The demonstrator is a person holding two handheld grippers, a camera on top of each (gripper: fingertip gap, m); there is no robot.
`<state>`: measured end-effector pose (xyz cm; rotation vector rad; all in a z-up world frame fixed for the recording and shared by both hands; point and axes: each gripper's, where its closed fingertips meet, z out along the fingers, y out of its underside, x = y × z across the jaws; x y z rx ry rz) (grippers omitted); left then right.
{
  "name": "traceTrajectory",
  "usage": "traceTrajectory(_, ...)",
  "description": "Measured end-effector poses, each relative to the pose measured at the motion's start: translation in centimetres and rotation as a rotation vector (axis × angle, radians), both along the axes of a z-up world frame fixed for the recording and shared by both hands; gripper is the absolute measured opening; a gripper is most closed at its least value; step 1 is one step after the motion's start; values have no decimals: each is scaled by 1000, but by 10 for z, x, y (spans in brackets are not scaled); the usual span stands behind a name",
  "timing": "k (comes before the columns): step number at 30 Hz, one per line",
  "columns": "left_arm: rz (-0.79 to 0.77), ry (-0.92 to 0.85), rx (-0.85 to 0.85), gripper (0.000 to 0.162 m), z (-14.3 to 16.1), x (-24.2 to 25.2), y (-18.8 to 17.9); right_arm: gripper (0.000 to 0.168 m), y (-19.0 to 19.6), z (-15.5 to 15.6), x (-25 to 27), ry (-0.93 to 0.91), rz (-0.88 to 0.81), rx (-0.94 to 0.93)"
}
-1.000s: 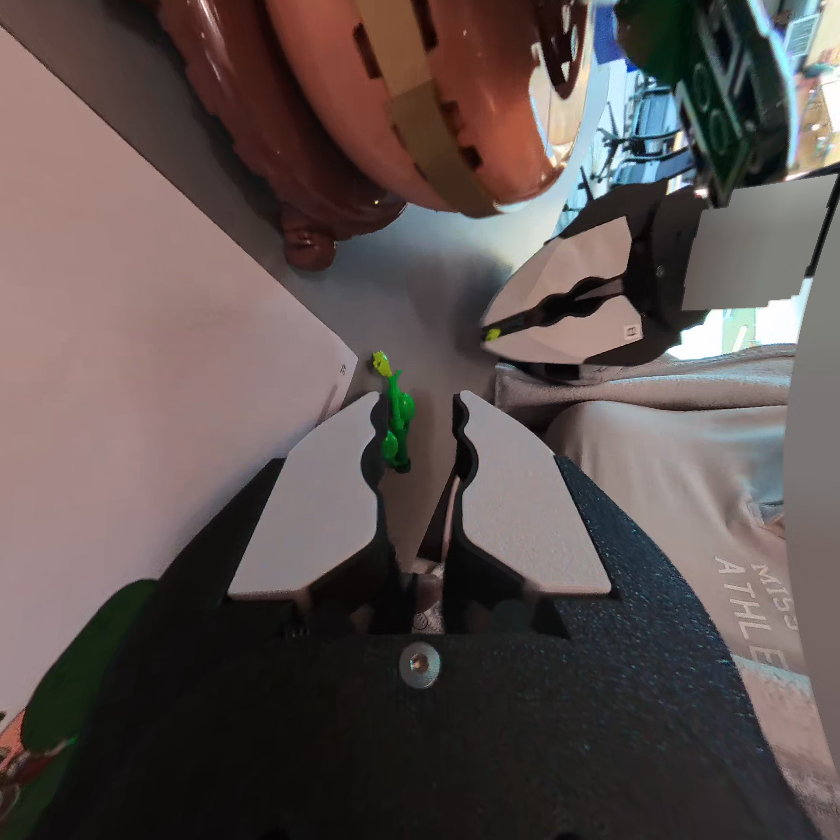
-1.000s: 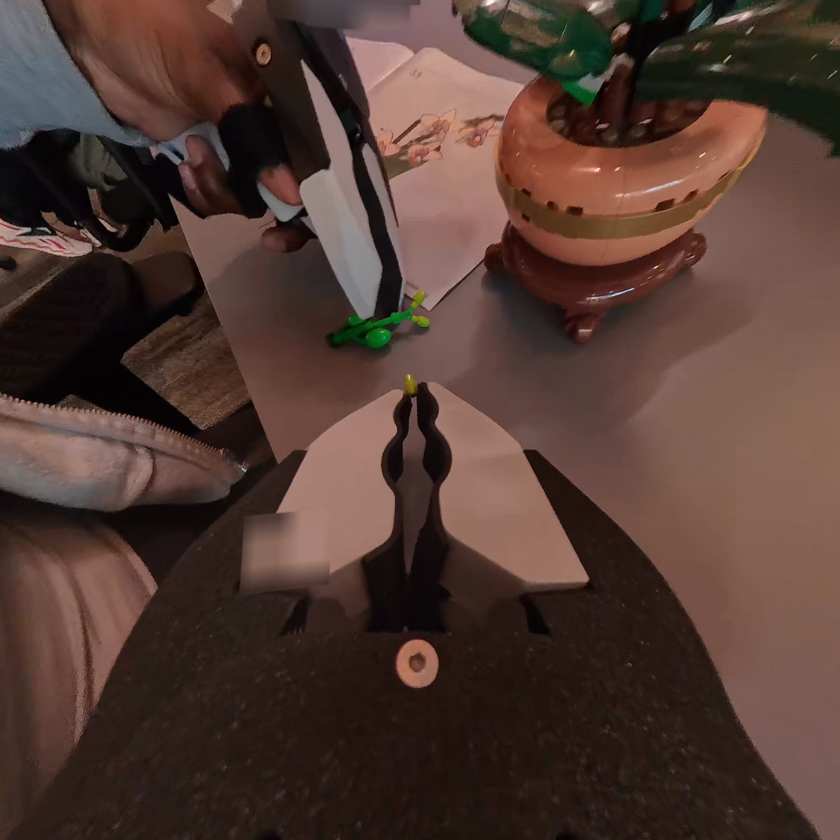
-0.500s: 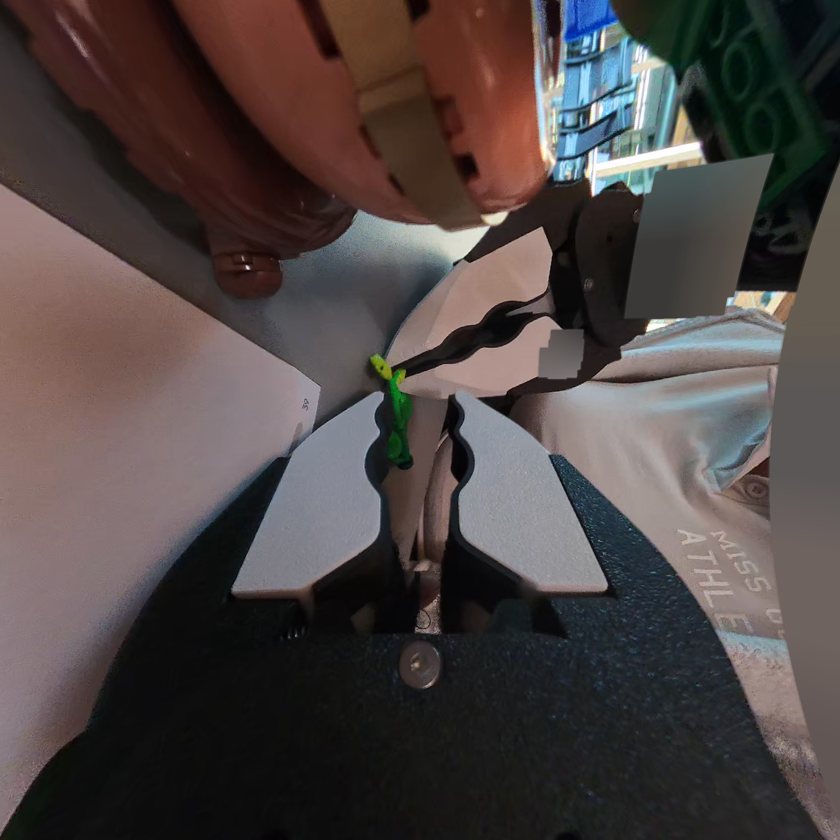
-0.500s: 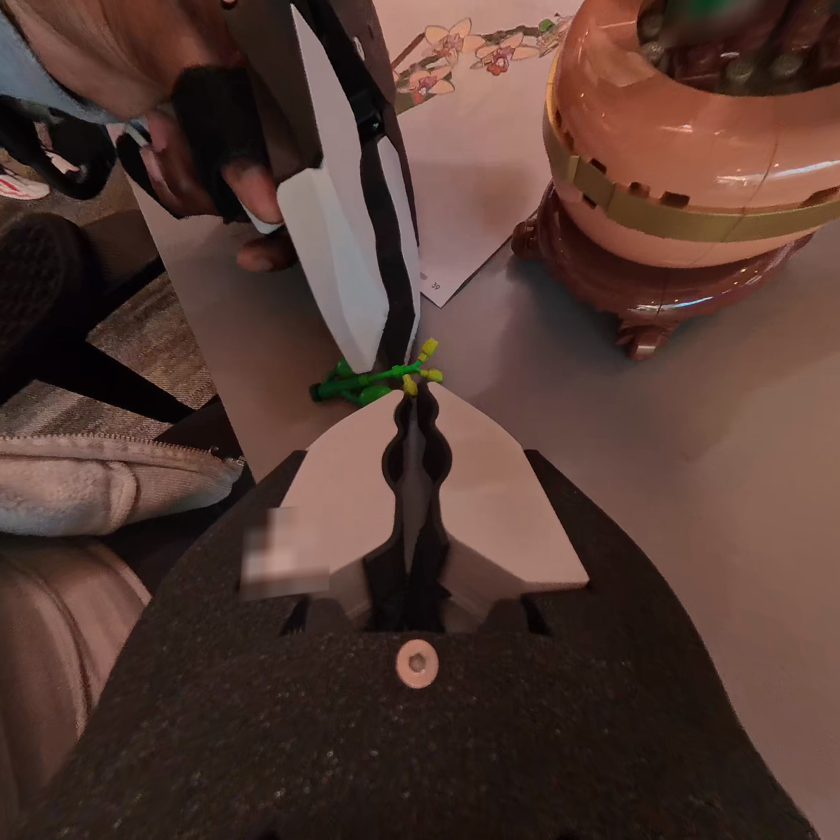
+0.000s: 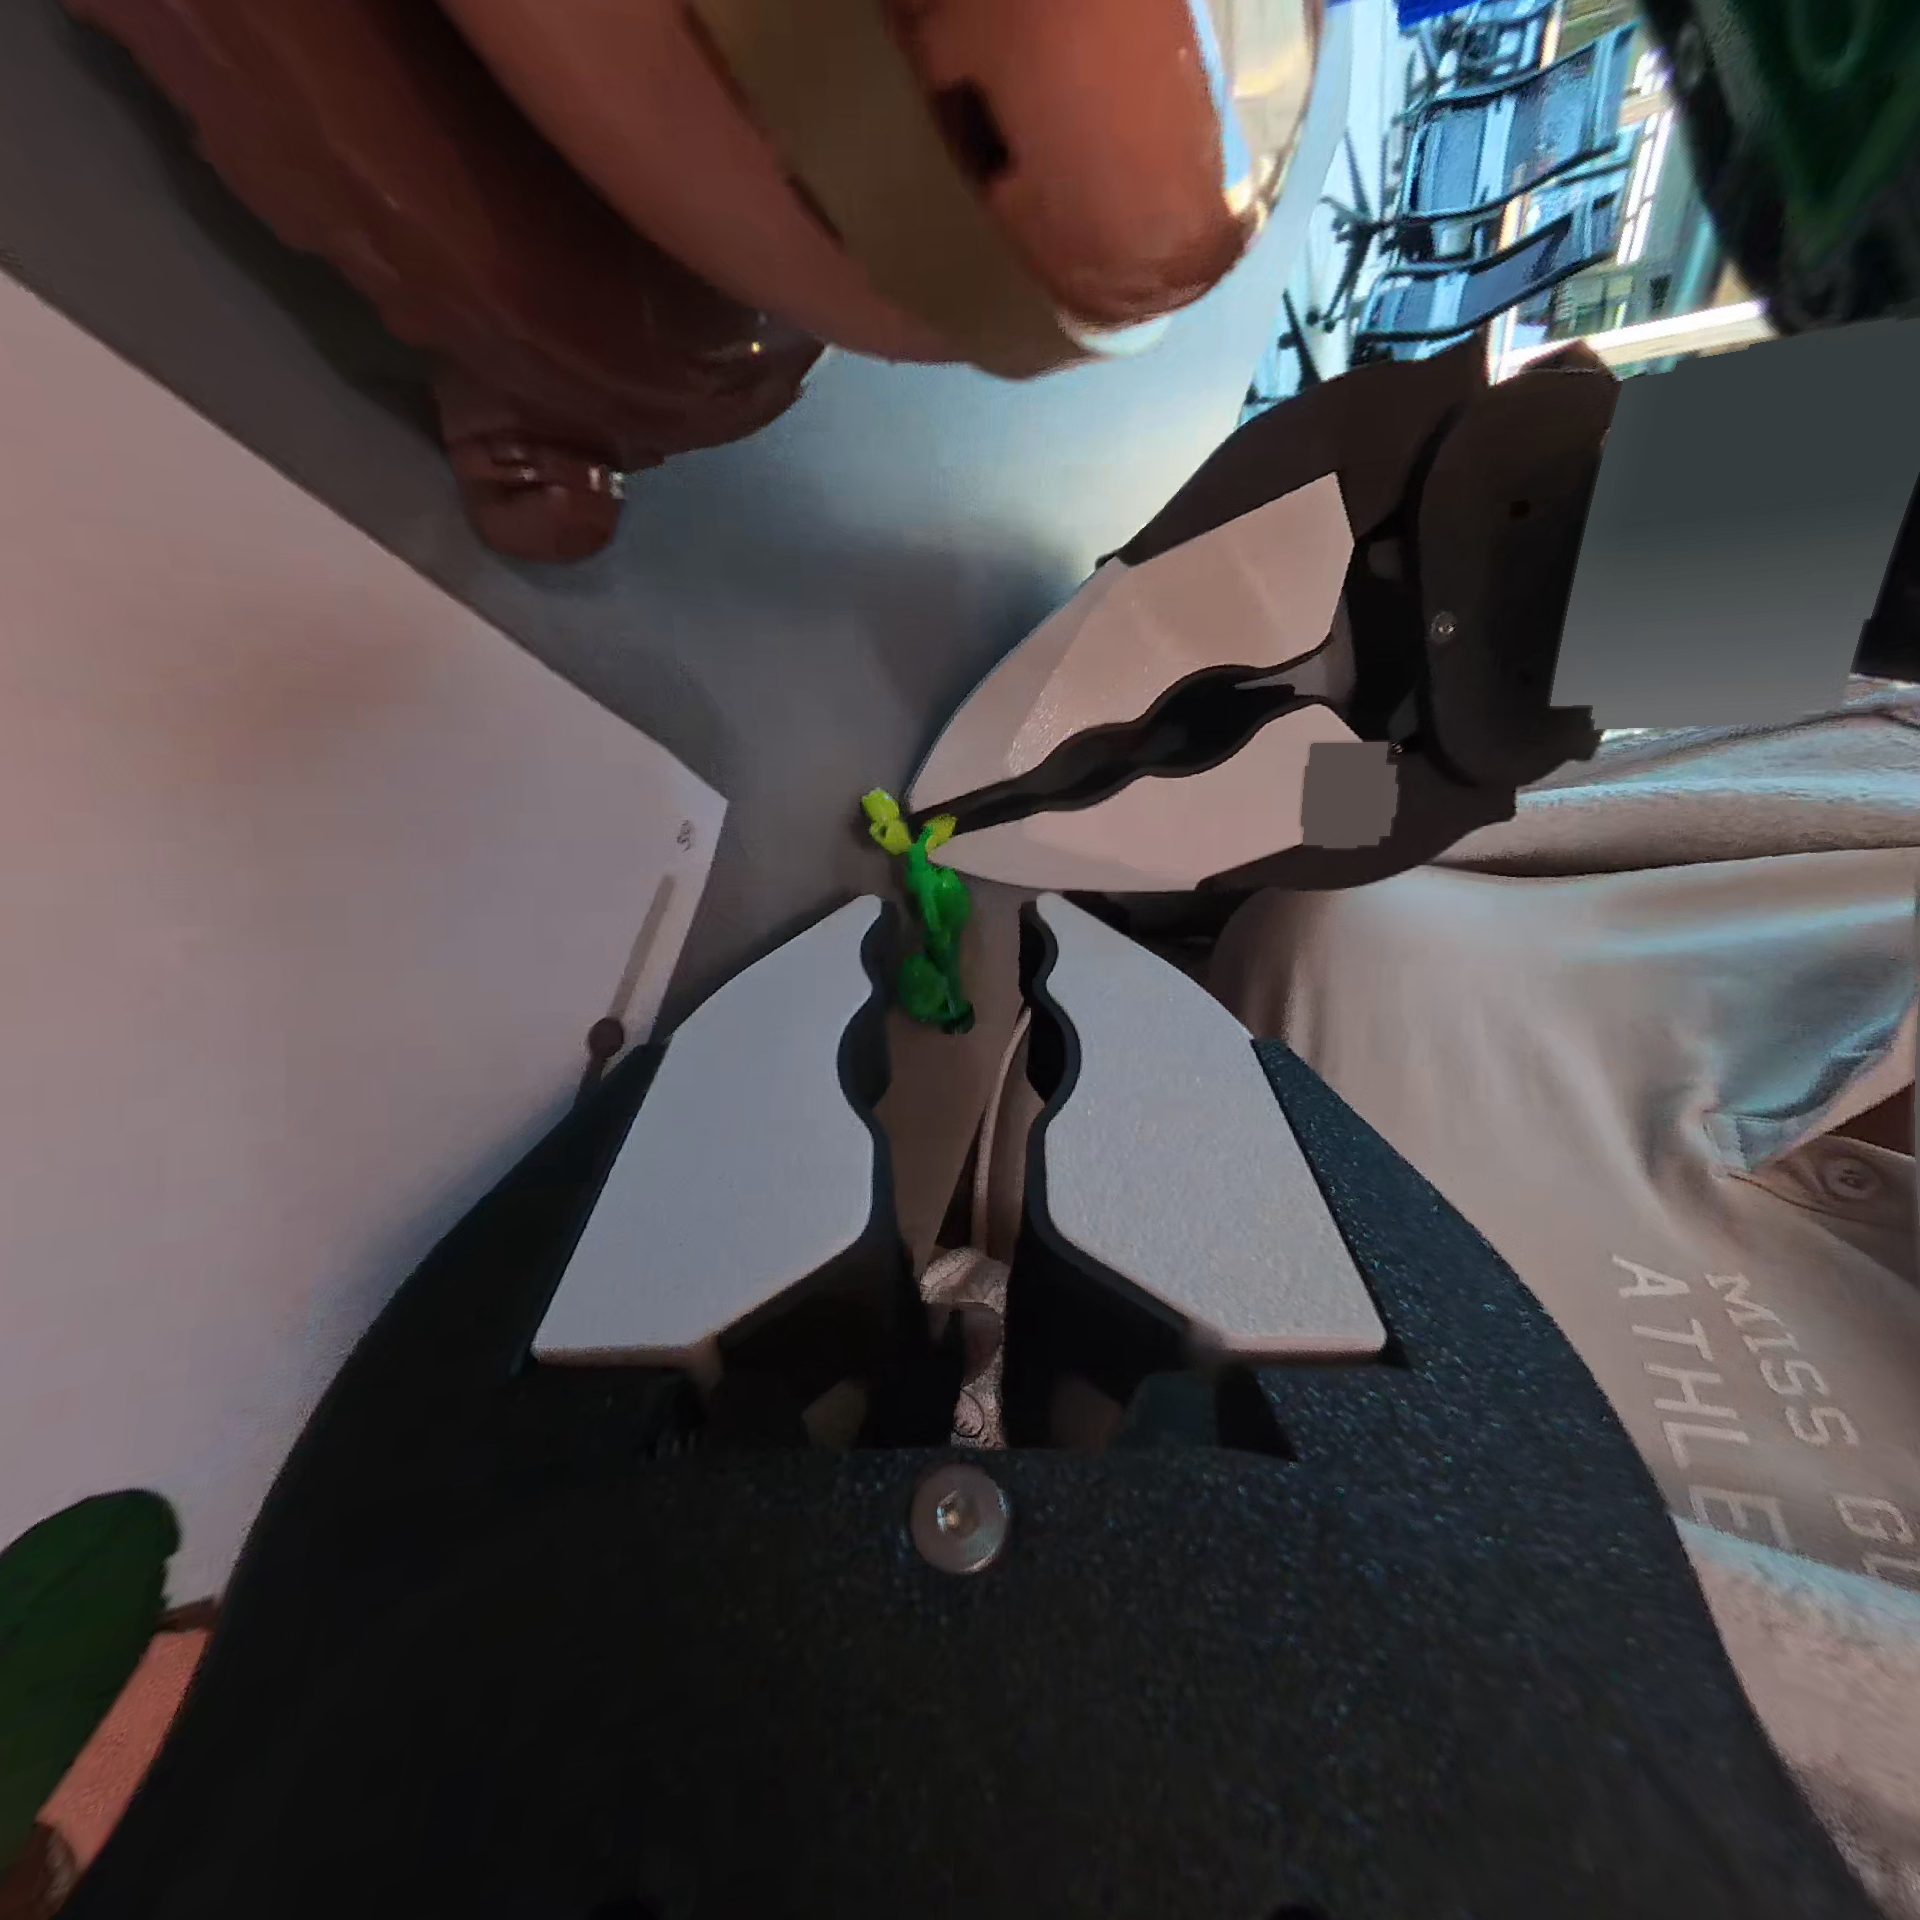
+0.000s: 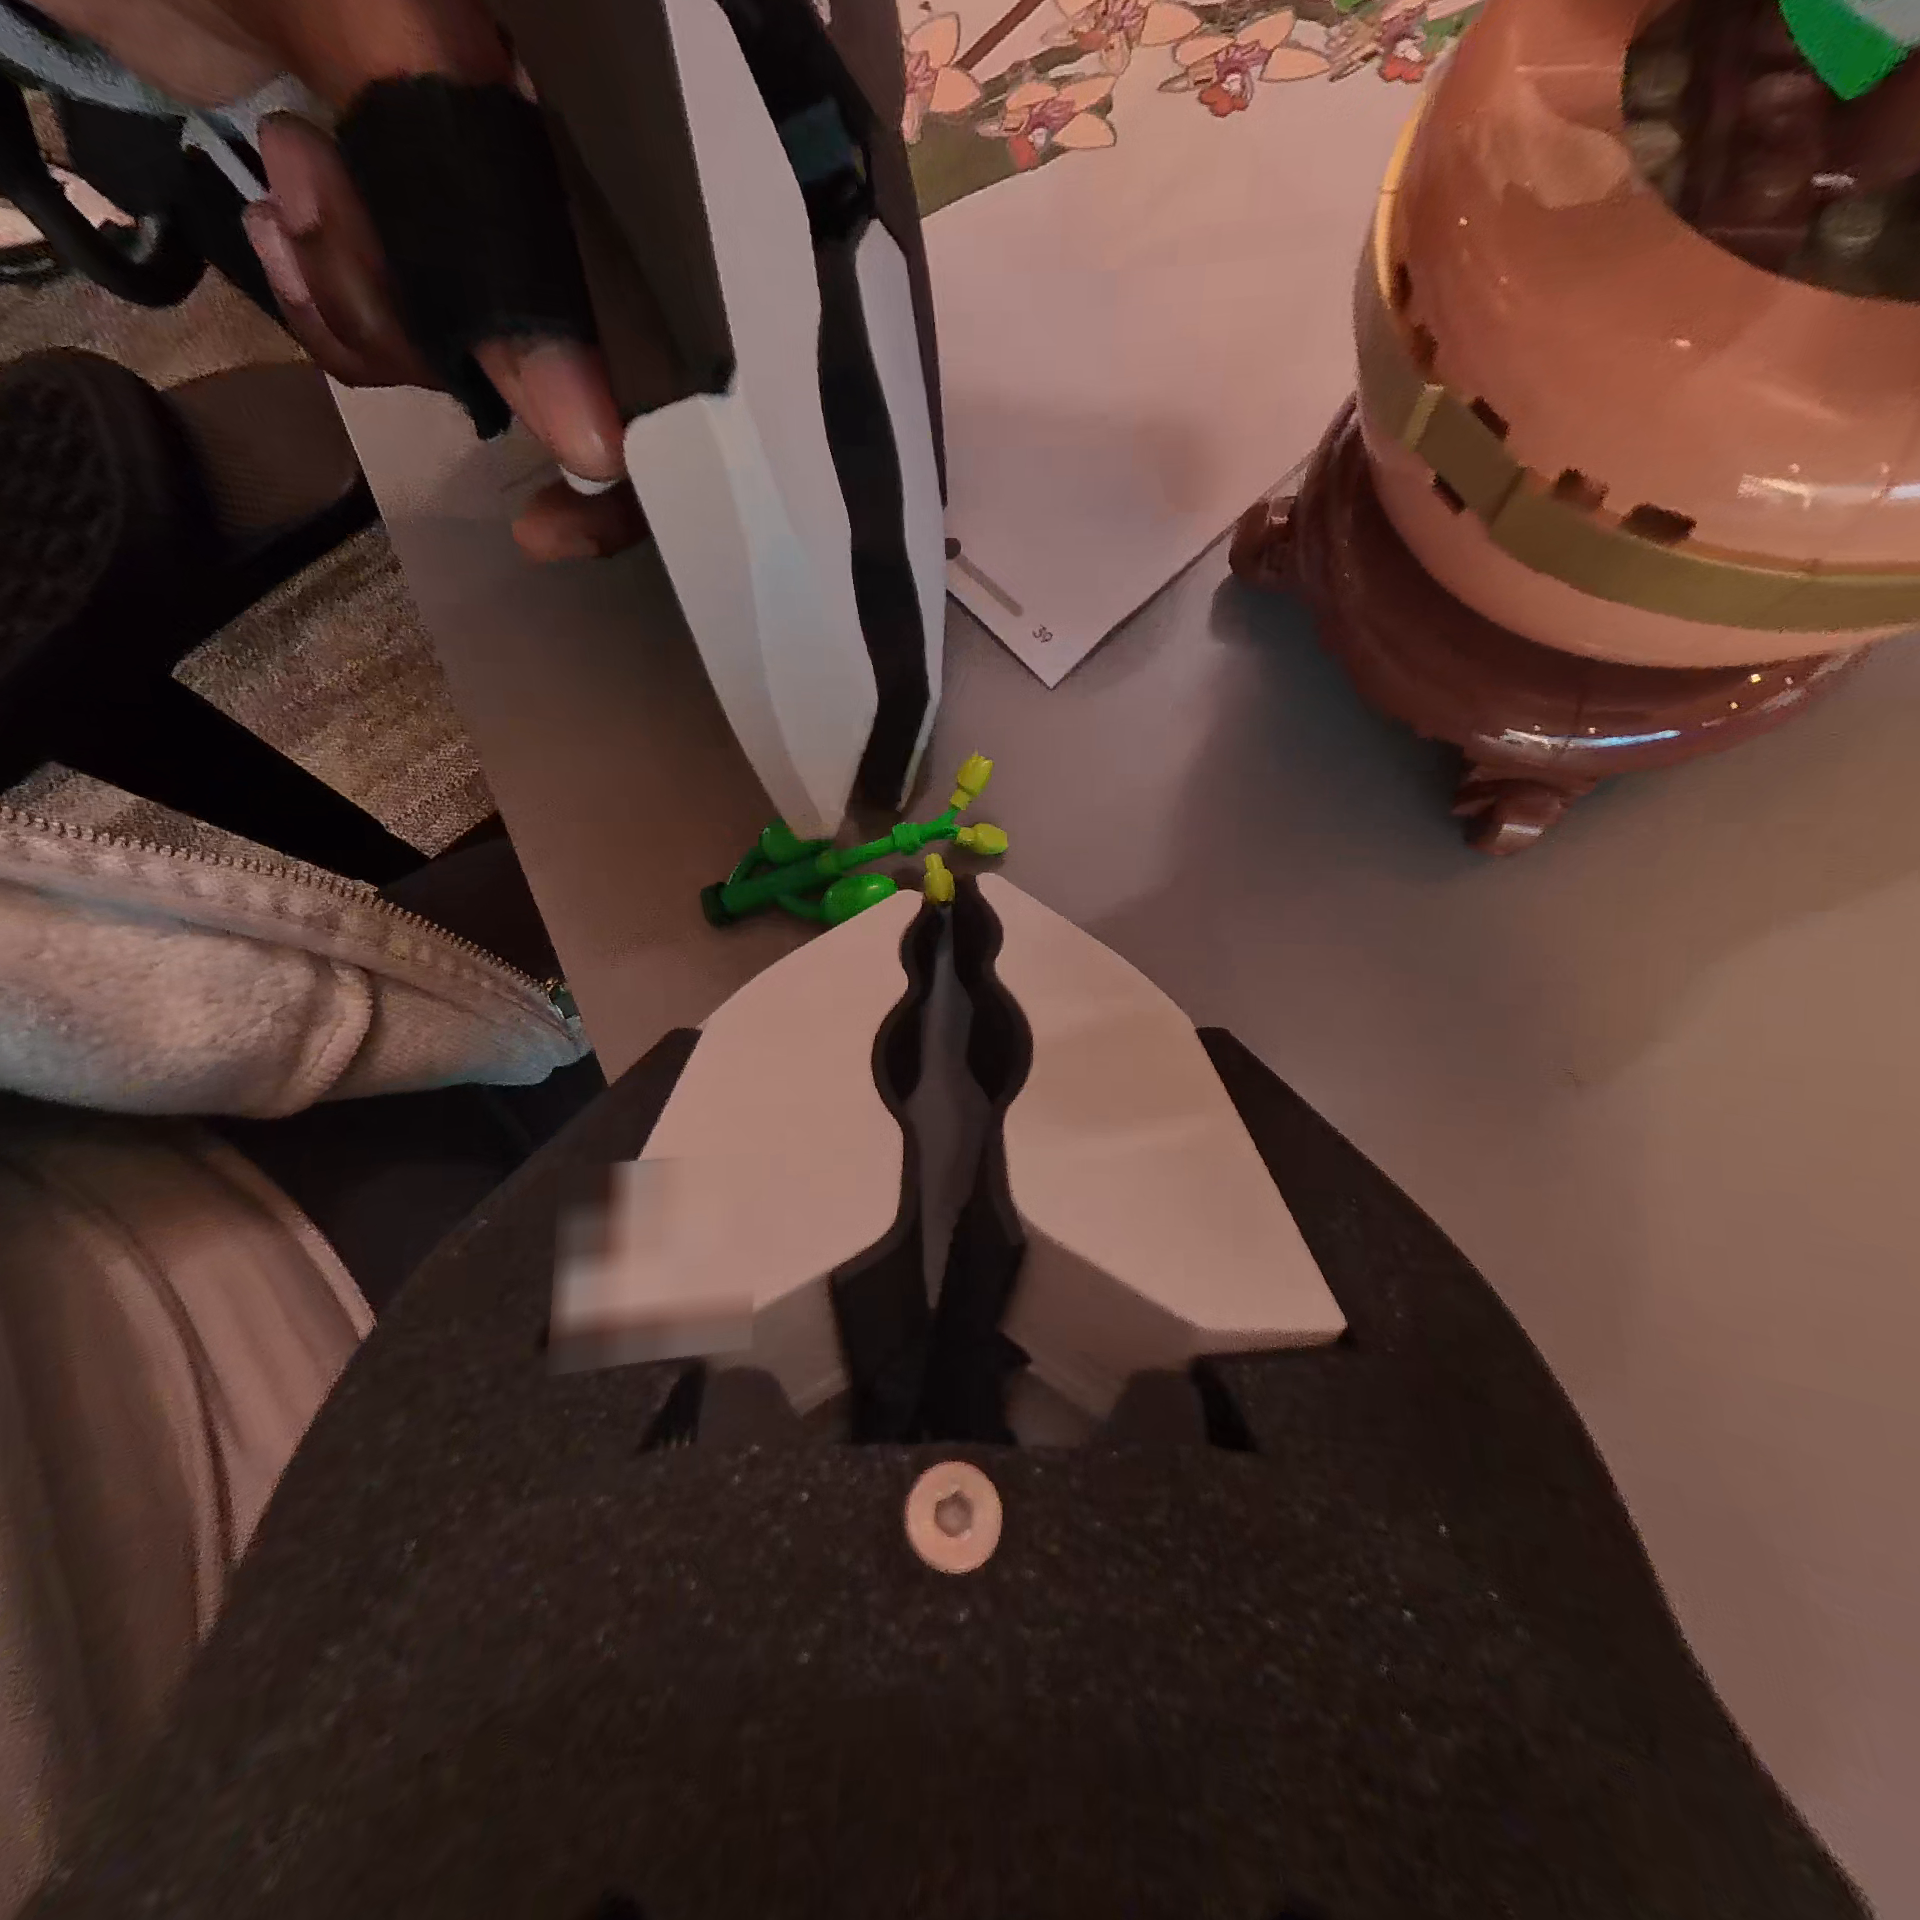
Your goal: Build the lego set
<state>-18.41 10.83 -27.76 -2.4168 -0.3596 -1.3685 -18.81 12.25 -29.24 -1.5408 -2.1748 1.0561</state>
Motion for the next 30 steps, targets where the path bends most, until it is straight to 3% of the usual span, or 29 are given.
traceTrajectory(9,10,-81,38,22,4,11,4,3,-6,1,0,22,1,-83)
traceTrajectory(12,52,-55,123,5,4,7,6,3,-6,8,-1,78,3,-91)
traceTrajectory(21,185,122,356,4,27,-1,12,3,7,30,-4,259,26,-45)
traceTrajectory(26,130,521,478,5,49,-1,13,3,11,63,3,473,81,22)
traceTrajectory(30,54,1146,613,4,73,-19,14,3,10,93,7,665,78,219)
